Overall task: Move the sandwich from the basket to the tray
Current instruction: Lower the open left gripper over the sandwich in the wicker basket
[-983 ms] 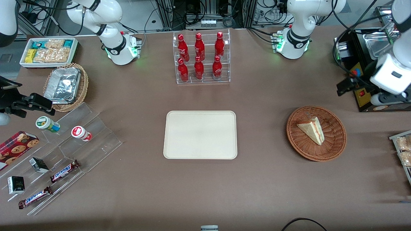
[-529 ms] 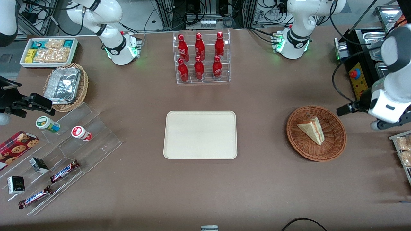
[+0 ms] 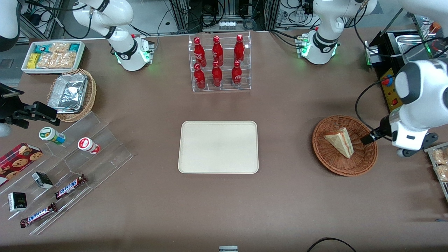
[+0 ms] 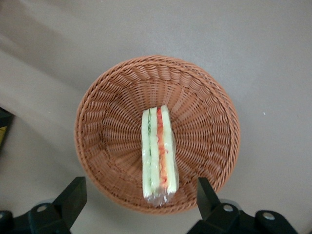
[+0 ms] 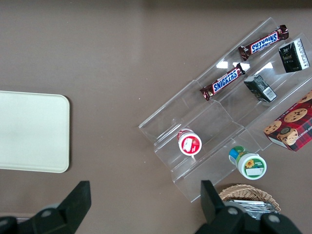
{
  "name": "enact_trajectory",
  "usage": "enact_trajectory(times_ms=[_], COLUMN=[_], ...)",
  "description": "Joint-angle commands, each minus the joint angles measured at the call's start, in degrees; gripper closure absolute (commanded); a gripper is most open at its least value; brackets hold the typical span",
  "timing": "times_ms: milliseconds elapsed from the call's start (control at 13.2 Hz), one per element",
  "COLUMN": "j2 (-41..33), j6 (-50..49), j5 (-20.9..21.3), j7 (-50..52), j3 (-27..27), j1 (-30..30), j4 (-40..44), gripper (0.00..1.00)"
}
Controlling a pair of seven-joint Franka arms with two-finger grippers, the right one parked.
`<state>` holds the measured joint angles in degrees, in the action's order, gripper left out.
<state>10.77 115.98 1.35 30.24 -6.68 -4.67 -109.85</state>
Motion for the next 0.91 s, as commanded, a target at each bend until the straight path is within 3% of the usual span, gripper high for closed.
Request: enact_trajectory(times_ms=[0,378,681,832], j2=[0.7,6.0,8.5,8.6], j6=[6.6,11.7,16.3,21.8], j5=[-0.4,-0.6,-5.5,-5.7], j7=[7.1,15.3,16.1,16.1], j3=[-0.4,-0.4,-0.4,-0.4], j1=[0.1,0.0,-0.1,-0.1], j4=[-4.0,-4.1,-7.3,-11.2], gripper=[0.00,0.00,0.00,0.01])
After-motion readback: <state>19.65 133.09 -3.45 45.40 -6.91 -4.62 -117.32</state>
